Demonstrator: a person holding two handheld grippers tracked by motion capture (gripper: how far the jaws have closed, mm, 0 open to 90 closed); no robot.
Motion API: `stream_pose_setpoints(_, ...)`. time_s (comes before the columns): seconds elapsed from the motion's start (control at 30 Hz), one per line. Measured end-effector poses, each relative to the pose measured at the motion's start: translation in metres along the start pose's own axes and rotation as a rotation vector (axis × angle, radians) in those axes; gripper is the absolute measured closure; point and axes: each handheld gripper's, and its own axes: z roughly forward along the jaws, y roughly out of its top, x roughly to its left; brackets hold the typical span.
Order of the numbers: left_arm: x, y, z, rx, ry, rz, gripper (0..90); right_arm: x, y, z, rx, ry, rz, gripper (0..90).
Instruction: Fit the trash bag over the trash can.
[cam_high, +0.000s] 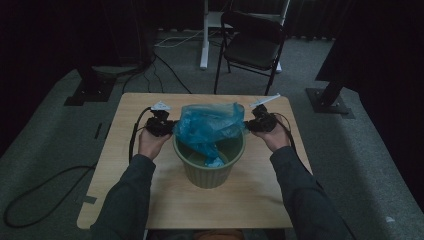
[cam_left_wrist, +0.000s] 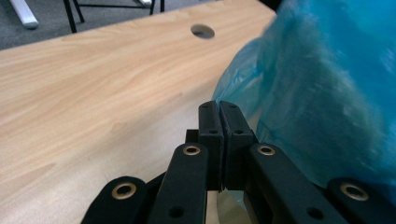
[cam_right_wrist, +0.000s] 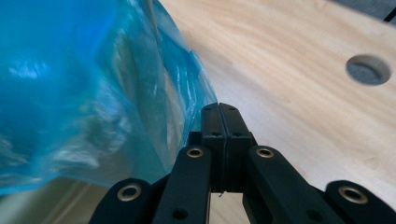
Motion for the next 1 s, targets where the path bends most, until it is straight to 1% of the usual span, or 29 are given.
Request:
stream_pose_setpoints(0.1,0.001,-0.001,-0.002,-0.007,-0.007,-0.011,86.5,0.000,-0.004,0.004,0.027,0.011,0.005,90.0)
stream_pose_setpoints(0.13,0.002,-0.002,-0.003,-0.012,-0.004,-0.016,84.9,0.000,-0.005,0.003,0.022,0.013,0.002,90.0)
stream_pose_setpoints(0.17,0.003,-0.002,-0.004,-0.015,0.002,-0.021,82.4,0.001,-0.005,0.001,0.014,0.010,0.003,88.1)
stream_pose_setpoints(0.23,0.006,-0.002,-0.009,-0.037,-0.005,-0.039,78.3,0.002,-0.004,-0.005,-0.009,0.002,-0.003,82.3)
stream_pose_setpoints(0.3,0.008,-0.001,-0.014,-0.048,-0.005,-0.047,74.4,0.003,-0.002,-0.012,-0.030,-0.010,-0.011,77.2)
stream_pose_setpoints(0.43,0.010,0.001,-0.025,-0.076,0.005,-0.061,68.5,0.003,0.002,-0.029,-0.077,-0.018,-0.010,73.8)
stream_pose_setpoints(0.6,0.014,0.004,-0.039,-0.114,0.040,-0.082,63.0,0.004,0.004,-0.045,-0.128,-0.023,0.000,70.8)
stream_pose_setpoints(0.7,0.013,0.007,-0.045,-0.131,0.045,-0.078,61.0,0.005,0.004,-0.052,-0.154,-0.029,-0.001,68.7)
stream_pose_setpoints(0.77,0.010,0.009,-0.048,-0.141,0.045,-0.065,59.8,0.007,0.003,-0.056,-0.173,-0.026,-0.006,67.8)
stream_pose_setpoints(0.9,0.004,0.012,-0.056,-0.163,0.049,-0.054,58.1,0.015,0.003,-0.064,-0.195,-0.023,-0.026,66.2)
stream_pose_setpoints(0.97,0.001,0.013,-0.061,-0.176,0.051,-0.049,57.4,0.020,0.002,-0.068,-0.210,-0.013,-0.033,65.6)
stream_pose_setpoints(1.0,0.001,0.013,-0.061,-0.176,0.051,-0.049,57.1,0.022,0.002,-0.070,-0.213,-0.007,-0.039,65.0)
